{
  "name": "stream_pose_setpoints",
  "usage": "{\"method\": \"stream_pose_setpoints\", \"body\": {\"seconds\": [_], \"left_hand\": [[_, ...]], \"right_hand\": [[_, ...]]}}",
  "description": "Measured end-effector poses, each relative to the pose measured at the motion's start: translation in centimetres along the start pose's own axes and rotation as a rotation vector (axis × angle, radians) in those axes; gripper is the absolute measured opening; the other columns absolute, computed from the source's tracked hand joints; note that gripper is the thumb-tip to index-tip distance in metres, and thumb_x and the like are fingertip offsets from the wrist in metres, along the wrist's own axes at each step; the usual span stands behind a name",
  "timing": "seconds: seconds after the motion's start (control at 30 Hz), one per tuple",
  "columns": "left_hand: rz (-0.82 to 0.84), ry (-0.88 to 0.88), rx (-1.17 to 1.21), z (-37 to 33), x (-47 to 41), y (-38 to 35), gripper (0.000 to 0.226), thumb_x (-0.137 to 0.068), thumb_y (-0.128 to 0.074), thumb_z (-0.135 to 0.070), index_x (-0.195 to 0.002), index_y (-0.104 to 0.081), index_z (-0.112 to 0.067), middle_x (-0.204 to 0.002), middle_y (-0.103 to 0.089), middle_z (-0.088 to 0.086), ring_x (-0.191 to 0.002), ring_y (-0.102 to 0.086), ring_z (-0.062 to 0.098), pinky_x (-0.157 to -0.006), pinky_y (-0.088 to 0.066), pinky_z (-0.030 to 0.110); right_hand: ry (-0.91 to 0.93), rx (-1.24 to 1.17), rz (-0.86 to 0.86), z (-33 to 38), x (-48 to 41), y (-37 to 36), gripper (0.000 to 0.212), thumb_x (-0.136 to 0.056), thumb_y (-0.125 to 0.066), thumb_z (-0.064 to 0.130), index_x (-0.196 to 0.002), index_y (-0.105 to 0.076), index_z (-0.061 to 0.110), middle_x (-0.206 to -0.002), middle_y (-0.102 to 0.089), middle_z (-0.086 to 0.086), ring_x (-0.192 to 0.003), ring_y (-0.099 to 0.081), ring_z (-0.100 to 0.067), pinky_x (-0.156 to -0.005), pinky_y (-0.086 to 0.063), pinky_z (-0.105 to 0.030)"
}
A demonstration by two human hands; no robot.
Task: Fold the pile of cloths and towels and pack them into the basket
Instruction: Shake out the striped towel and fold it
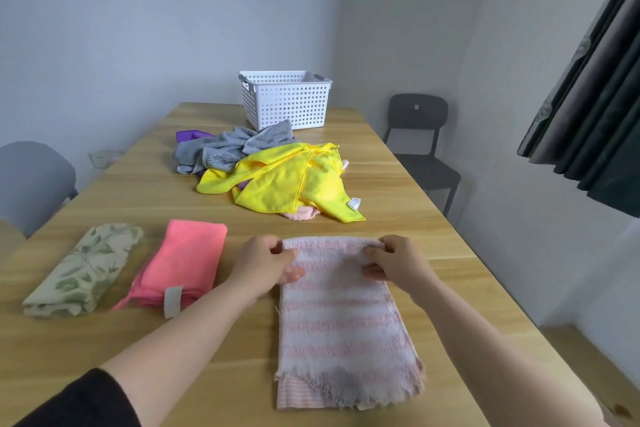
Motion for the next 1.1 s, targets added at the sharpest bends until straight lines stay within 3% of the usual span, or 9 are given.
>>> {"method": "stream_pose_setpoints", "body": {"seconds": [0.1, 0.2, 0.27, 0.4, 0.6, 0.73, 0.83, 0.93, 1.1], "left_hand": [[0.004, -0.012, 0.036, 0.4, 0.1, -0.1, 0.024, -0.090, -0.059, -0.003, -0.073, -0.042, -0.005, -0.074, -0.057, 0.014, -0.077, -0.072, 0.032, -0.082, -0.056, 0.049], [0.050, -0.023, 0.039, 0.6, 0.9, 0.1, 0.013, -0.088, -0.063, -0.006, -0.093, -0.052, -0.008, -0.097, -0.056, 0.018, -0.077, -0.072, 0.029, -0.076, -0.059, 0.043], [0.080, -0.015, 0.038, 0.9, 1.3, 0.1, 0.028, -0.084, -0.067, -0.005, -0.106, -0.050, -0.007, -0.110, -0.054, 0.019, -0.079, -0.072, 0.030, -0.070, -0.060, 0.039], [0.070, 0.011, -0.023, 1.6, 2.1, 0.0, 0.074, -0.074, -0.076, -0.004, -0.135, -0.037, -0.013, -0.114, -0.048, 0.008, -0.089, -0.068, 0.027, -0.070, -0.059, 0.035], [0.120, -0.145, -0.509, 2.0, 2.5, -0.7, 0.122, -0.058, -0.089, -0.021, -0.150, -0.009, -0.022, -0.118, -0.040, -0.004, -0.094, -0.061, 0.010, -0.079, -0.046, 0.023], [0.070, -0.106, -0.680, 2.4, 1.8, -0.3, 0.130, -0.054, -0.089, -0.040, -0.150, -0.005, -0.014, -0.141, -0.039, 0.008, -0.122, -0.046, 0.024, -0.100, -0.039, 0.032], [0.076, -0.049, -0.686, 2.0, 1.1, 0.4, 0.123, -0.049, -0.090, -0.040, -0.145, -0.020, -0.011, -0.136, -0.046, 0.006, -0.118, -0.049, 0.025, -0.097, -0.042, 0.033], [0.047, -0.051, -0.645, 1.9, 1.0, 0.8, 0.083, -0.051, -0.090, -0.035, -0.116, -0.045, -0.011, -0.116, -0.053, 0.000, -0.106, -0.053, 0.021, -0.083, -0.044, 0.029], [0.080, -0.162, -0.504, 2.8, 1.5, 0.7, 0.045, -0.049, -0.089, -0.034, -0.073, -0.054, -0.018, -0.071, -0.059, -0.010, -0.062, -0.049, 0.008, -0.058, -0.038, 0.026]], "right_hand": [[0.001, -0.044, -0.013, 0.1, 0.1, 0.4, 0.011, -0.091, -0.056, 0.008, -0.081, -0.058, 0.005, -0.076, -0.066, -0.012, -0.074, -0.072, -0.028, -0.076, -0.059, -0.040], [-0.013, -0.106, 0.005, 0.2, 0.4, 0.7, 0.012, -0.095, -0.051, 0.009, -0.085, -0.056, 0.006, -0.076, -0.064, -0.009, -0.070, -0.071, -0.024, -0.070, -0.060, -0.036], [-0.043, -0.207, 0.045, 0.3, 0.7, 0.6, 0.014, -0.098, -0.048, 0.012, -0.085, -0.049, 0.007, -0.079, -0.062, -0.010, -0.074, -0.071, -0.030, -0.074, -0.059, -0.043], [-0.094, -0.358, 0.122, 0.1, 1.1, -0.1, 0.016, -0.100, -0.044, 0.015, -0.085, -0.040, 0.010, -0.088, -0.047, -0.011, -0.084, -0.069, -0.038, -0.072, -0.060, -0.040], [-0.120, -0.561, 0.137, 0.1, 1.7, -0.1, 0.009, -0.101, -0.041, 0.016, -0.101, -0.043, 0.007, -0.116, -0.056, -0.031, -0.084, -0.069, -0.034, -0.071, -0.060, -0.036], [-0.083, -0.582, 0.172, -0.2, 2.3, 0.1, 0.012, -0.101, -0.042, 0.017, -0.103, -0.046, 0.005, -0.119, -0.060, -0.027, -0.094, -0.068, -0.033, -0.082, -0.058, -0.037], [-0.033, -0.643, 0.213, -0.3, 2.5, 0.3, 0.017, -0.102, -0.041, 0.017, -0.113, -0.047, 0.006, -0.114, -0.062, -0.022, -0.097, -0.068, -0.033, -0.089, -0.055, -0.038], [-0.032, -0.751, 0.225, -0.2, 2.8, 0.7, 0.004, -0.101, -0.041, 0.016, -0.099, -0.042, 0.013, -0.089, -0.051, -0.014, -0.083, -0.071, -0.030, -0.094, -0.051, -0.042], [-0.077, -0.803, 0.248, -0.8, 3.5, 1.0, 0.010, -0.100, -0.042, 0.013, -0.090, -0.041, 0.014, -0.077, -0.049, -0.010, -0.075, -0.067, -0.029, -0.095, -0.047, -0.056]]}}
Point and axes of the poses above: each hand's wrist, its own x-axis away from the middle knuckle, its own y-axis out of the back of the hand, z = x × y, the point moved 1 cm from there along -x, towards the middle knuckle
